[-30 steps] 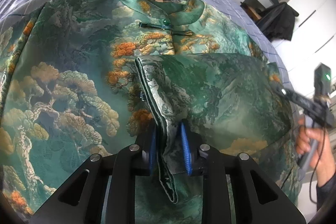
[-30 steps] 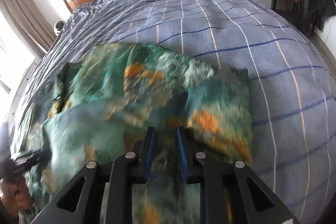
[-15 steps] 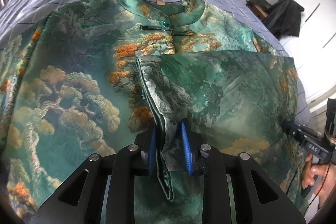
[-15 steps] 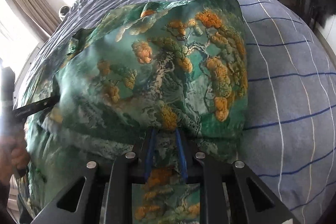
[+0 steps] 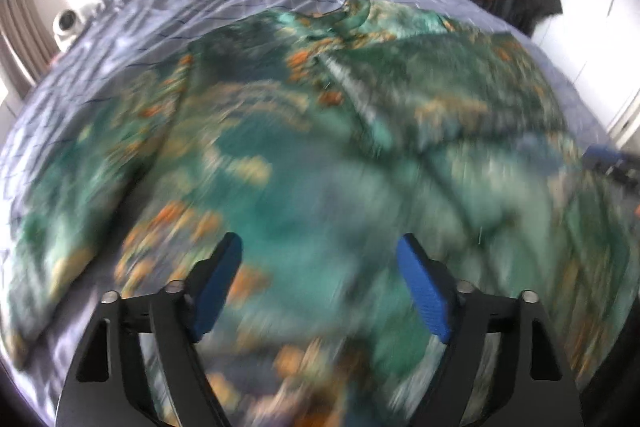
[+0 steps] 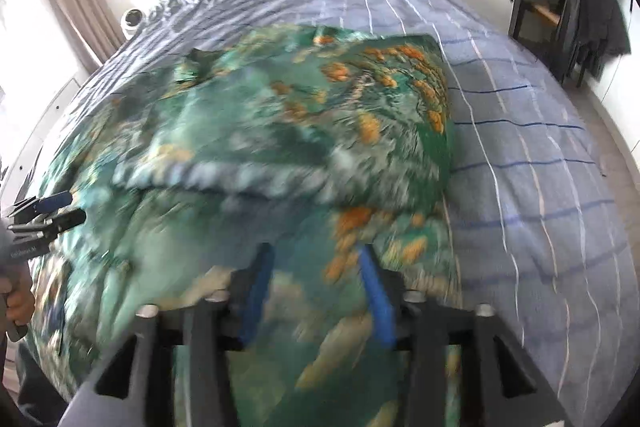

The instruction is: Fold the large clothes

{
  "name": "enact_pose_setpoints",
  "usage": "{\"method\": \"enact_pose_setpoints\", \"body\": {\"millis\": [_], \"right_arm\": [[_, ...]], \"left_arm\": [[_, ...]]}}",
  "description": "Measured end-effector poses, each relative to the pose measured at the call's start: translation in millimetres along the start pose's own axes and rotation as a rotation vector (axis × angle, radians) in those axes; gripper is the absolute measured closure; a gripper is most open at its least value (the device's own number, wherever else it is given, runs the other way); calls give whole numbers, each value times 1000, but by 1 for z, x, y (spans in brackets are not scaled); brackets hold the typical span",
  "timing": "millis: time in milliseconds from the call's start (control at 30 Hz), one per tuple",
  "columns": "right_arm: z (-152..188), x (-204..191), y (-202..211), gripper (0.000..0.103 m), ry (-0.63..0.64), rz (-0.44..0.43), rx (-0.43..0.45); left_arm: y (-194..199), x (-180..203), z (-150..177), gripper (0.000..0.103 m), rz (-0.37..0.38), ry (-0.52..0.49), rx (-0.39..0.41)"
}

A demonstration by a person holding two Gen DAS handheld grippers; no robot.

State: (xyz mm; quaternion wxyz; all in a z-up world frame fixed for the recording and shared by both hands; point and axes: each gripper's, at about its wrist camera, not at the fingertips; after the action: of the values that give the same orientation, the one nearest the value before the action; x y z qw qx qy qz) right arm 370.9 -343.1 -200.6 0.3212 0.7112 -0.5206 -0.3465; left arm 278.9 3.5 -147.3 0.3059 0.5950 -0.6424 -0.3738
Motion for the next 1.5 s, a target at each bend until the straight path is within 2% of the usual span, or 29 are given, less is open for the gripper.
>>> {"method": "enact_pose_setpoints", "body": {"millis": [100,233,500,567,700,867,1100,1167,1200,1233,1267,1333,1400,1500], "right_arm": [[23,-20,28,45,7,-5,35],[54,-47,57,42,11,-29,61],[104,-108,88,41,35,-103,82],[110,-118,93,41,52,-108,82],[120,-138,103,41,143,-78,89],[127,-147,113,41,183,-71,99],[132,-161,116,41,232,-69,95],[132,-164,117,41,239,-66,97],[132,-165,118,41,242,-65,98],[132,-166,119,41,248,-64,99],[132,-167,119,41,250,-66,98],[131,-168,119,41,251,-71,95],[132,-168,119,41,250,-73,92],[134,-167,115,41,236,-83,84]], "left_arm": [[17,-15,27,15,-35,21,2],[37,-46,60,15,-50,120,-11],[53,-114,94,13,-129,329,5],[54,-137,99,13,-132,420,3],[58,-194,114,13,-57,666,47],[50,-269,138,13,-39,946,98],[16,-336,162,12,-1,1248,103],[14,-346,165,17,-8,1305,139],[15,-348,164,31,-28,1312,154],[16,-350,162,51,-52,1307,161],[17,-350,160,59,-77,1299,158],[21,-348,153,84,-146,1254,159],[27,-344,142,90,-189,1194,163],[51,-320,111,93,-327,997,195]]}}
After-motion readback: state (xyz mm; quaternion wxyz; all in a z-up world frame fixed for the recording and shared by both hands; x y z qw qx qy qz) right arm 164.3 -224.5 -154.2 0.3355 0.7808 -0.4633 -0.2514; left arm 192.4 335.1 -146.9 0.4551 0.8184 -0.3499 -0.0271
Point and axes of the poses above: each gripper's, at about its wrist camera, not at the fingertips, and y roughly against the way its jaws point, x to its right, z to its underside, and after that the axes turned 1 degree about -z, right-handed
